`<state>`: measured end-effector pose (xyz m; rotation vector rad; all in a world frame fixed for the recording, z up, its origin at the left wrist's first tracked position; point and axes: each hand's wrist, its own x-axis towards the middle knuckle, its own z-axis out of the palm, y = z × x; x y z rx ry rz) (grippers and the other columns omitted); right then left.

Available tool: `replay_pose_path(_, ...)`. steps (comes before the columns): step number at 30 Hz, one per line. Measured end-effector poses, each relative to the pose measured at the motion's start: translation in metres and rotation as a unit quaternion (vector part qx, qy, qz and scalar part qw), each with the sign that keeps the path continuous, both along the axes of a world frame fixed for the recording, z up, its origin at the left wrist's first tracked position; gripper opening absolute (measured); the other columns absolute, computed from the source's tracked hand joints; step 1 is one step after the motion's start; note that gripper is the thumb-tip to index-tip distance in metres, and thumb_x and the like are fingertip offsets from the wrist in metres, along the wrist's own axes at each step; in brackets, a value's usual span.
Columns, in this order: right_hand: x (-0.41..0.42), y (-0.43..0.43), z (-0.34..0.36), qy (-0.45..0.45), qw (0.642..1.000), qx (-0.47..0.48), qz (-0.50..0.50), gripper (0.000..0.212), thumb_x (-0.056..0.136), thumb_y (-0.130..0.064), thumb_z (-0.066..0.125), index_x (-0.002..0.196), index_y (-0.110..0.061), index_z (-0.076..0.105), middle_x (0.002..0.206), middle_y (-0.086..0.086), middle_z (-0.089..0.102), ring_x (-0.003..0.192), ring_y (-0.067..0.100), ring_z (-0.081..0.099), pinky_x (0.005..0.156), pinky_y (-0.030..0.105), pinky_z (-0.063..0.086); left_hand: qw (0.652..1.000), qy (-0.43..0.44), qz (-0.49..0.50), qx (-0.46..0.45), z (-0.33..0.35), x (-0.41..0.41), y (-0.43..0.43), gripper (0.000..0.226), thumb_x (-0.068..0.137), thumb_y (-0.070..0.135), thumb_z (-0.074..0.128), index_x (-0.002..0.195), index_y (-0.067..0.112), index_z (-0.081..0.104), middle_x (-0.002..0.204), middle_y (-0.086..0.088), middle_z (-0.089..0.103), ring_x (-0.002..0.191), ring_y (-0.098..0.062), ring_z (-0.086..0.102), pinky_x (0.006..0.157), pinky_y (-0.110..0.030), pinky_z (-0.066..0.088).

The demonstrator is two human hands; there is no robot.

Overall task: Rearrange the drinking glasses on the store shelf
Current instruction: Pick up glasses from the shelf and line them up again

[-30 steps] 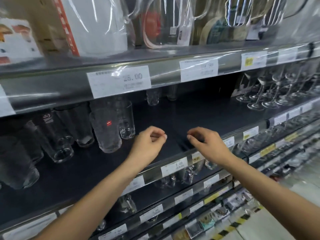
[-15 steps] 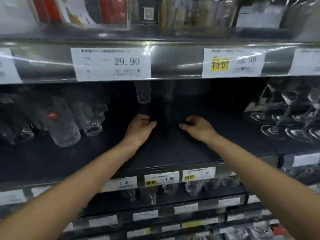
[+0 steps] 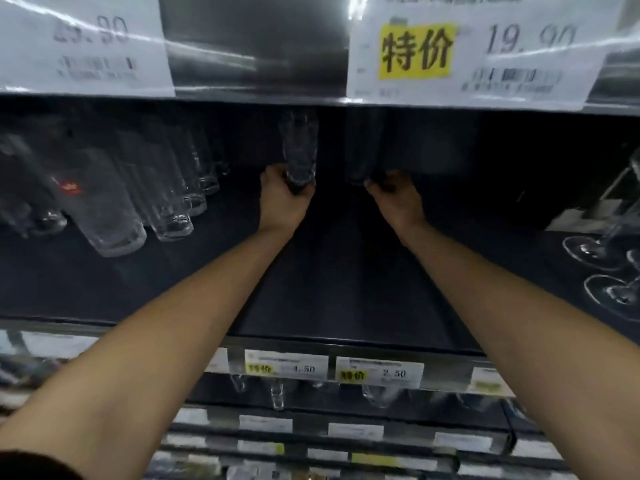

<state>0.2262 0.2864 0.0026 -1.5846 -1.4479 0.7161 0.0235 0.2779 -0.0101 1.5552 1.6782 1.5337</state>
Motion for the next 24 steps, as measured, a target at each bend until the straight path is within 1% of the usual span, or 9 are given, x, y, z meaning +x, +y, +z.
replay_pose_path(3, -0.003, 0.024, -0.005, 0.035, 0.999, 0.02, -0.004, 0.079, 0.085, -0.058, 0.067, 0.147, -0.017, 0.041, 0.141, 0.002, 0.056, 0.126, 0.021, 0.055, 0.104, 0.031, 0.047, 1.0, -0.011, 0.015, 0.003, 0.0, -0.002, 0.022, 0.058, 0.081, 0.027, 0.077, 0.125, 0.002, 0.048, 0.125, -0.014, 0.054, 0.111, -0.022, 0.057, 0.099, -0.036, 0.052)
replay_pose_path(6, -0.006, 0.045, -0.007, 0.06, 0.997, 0.047, -0.006, 0.09, 0.082, -0.06, 0.07, 0.151, -0.015, 0.035, 0.144, 0.003, 0.054, 0.129, 0.02, 0.053, 0.106, 0.029, 0.045, 0.999, -0.032, 0.026, 0.001, 0.001, -0.001, 0.045, 0.072, 0.079, 0.029, 0.08, 0.134, 0.002, 0.043, 0.133, -0.013, 0.05, 0.118, -0.022, 0.053, 0.099, -0.027, 0.048)
replay_pose_path(8, -0.009, 0.058, -0.006, 0.067, 0.996, 0.064, 0.008, 0.092, 0.08, -0.061, 0.071, 0.152, -0.016, 0.033, 0.143, 0.001, 0.054, 0.126, 0.018, 0.054, 0.098, 0.022, 0.045, 0.999, -0.042, 0.031, 0.01, 0.001, 0.001, 0.059, 0.076, 0.076, 0.032, 0.083, 0.133, 0.001, 0.043, 0.132, -0.013, 0.051, 0.117, -0.022, 0.054, 0.097, -0.028, 0.049)
replay_pose_path(11, -0.015, 0.072, -0.007, 0.077, 0.993, 0.079, 0.03, 0.09, 0.079, -0.058, 0.074, 0.149, -0.017, 0.035, 0.138, -0.002, 0.058, 0.12, 0.015, 0.058, 0.09, 0.019, 0.044, 0.996, -0.075, 0.033, 0.029, 0.001, 0.004, 0.073, 0.081, 0.072, 0.039, 0.085, 0.131, 0.003, 0.043, 0.13, -0.012, 0.053, 0.114, -0.021, 0.057, 0.095, -0.029, 0.053)
replay_pose_path(13, -0.016, 0.08, -0.007, 0.08, 0.992, 0.095, 0.023, 0.085, 0.078, -0.057, 0.074, 0.145, -0.016, 0.04, 0.135, -0.001, 0.059, 0.118, 0.015, 0.059, 0.091, 0.02, 0.046, 0.995, -0.089, 0.018, 0.032, 0.001, 0.005, 0.081, 0.081, 0.072, 0.039, 0.086, 0.131, 0.006, 0.043, 0.13, -0.009, 0.055, 0.114, -0.019, 0.058, 0.085, -0.012, 0.051)
replay_pose_path(15, -0.017, 0.086, -0.007, 0.086, 0.991, 0.103, 0.015, 0.083, 0.074, -0.059, 0.076, 0.138, -0.017, 0.046, 0.13, -0.001, 0.062, 0.114, 0.015, 0.061, 0.094, 0.025, 0.05, 0.995, -0.092, 0.0, 0.029, 0.003, 0.006, 0.088, 0.074, 0.075, 0.032, 0.085, 0.13, 0.008, 0.042, 0.128, -0.007, 0.055, 0.113, -0.016, 0.057, 0.07, 0.004, 0.042)
replay_pose_path(17, -0.018, 0.091, -0.007, 0.089, 0.991, 0.099, 0.019, 0.079, 0.071, -0.063, 0.077, 0.132, -0.019, 0.051, 0.124, -0.003, 0.064, 0.11, 0.015, 0.062, 0.096, 0.03, 0.052, 0.995, -0.094, -0.01, 0.024, 0.005, 0.007, 0.093, 0.07, 0.077, 0.027, 0.084, 0.128, 0.01, 0.039, 0.128, -0.006, 0.055, 0.112, -0.014, 0.056, 0.067, 0.003, 0.041)
replay_pose_path(20, -0.016, 0.095, -0.01, 0.093, 0.991, 0.09, 0.013, 0.075, 0.068, -0.064, 0.077, 0.124, -0.021, 0.053, 0.117, -0.003, 0.065, 0.104, 0.014, 0.063, 0.094, 0.033, 0.054, 0.995, -0.095, -0.01, 0.015, 0.006, 0.007, 0.099, 0.069, 0.078, 0.027, 0.083, 0.129, 0.012, 0.038, 0.129, -0.007, 0.055, 0.113, -0.016, 0.057, 0.075, -0.009, 0.044)
replay_pose_path(24, -0.014, 0.094, -0.009, 0.123, 0.989, 0.08, 0.008, 0.083, 0.063, -0.06, 0.081, 0.127, -0.017, 0.05, 0.116, -0.003, 0.064, 0.103, 0.012, 0.064, 0.09, 0.027, 0.054, 0.993, -0.117, -0.03, 0.0, 0.007, 0.006, 0.091, 0.062, 0.076, 0.021, 0.083, 0.118, 0.014, 0.038, 0.119, -0.007, 0.056, 0.103, -0.014, 0.06, 0.056, 0.001, 0.042)
